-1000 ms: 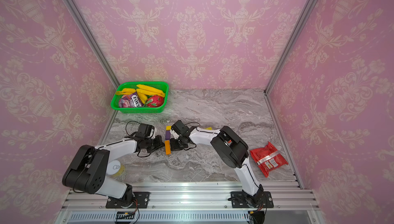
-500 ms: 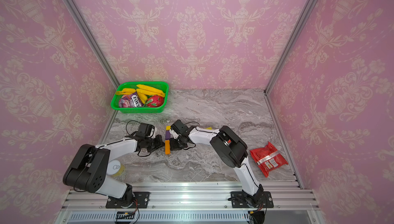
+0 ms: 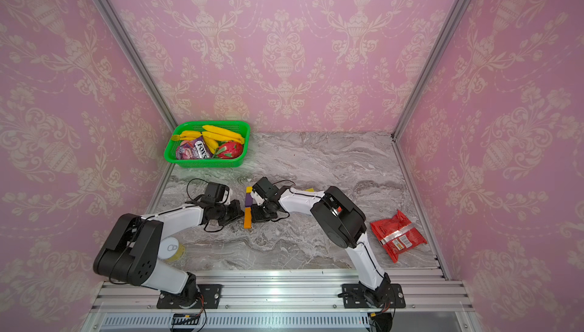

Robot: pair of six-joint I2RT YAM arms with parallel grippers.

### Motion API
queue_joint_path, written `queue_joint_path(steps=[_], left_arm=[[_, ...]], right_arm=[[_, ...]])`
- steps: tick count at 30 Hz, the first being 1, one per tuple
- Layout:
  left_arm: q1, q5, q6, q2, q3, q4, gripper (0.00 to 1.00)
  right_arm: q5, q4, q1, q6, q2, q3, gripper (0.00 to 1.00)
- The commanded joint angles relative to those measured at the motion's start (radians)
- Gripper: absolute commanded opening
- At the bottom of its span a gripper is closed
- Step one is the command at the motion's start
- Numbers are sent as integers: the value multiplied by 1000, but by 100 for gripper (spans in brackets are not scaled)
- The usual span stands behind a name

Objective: Assemble the letter p with building blocks
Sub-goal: Assemble the building block at the center of the board.

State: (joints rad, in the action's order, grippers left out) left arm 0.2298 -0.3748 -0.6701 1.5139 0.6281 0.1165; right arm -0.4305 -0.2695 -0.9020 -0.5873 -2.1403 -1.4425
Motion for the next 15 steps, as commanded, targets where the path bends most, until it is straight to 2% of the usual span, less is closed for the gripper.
queue_joint_path(steps=[1,8,15], left_arm=[[-12,59,13,6,-19,68,0],[-10,47,-11,-68,-87,81,0],[57,52,-50,-102,-120,79,0]], right_arm=[[19,-50,-8,-7,-37,-6,10],[32,-59,-8,-6,-30,7,10],[34,-66,-6,-3,-47,-12,10]])
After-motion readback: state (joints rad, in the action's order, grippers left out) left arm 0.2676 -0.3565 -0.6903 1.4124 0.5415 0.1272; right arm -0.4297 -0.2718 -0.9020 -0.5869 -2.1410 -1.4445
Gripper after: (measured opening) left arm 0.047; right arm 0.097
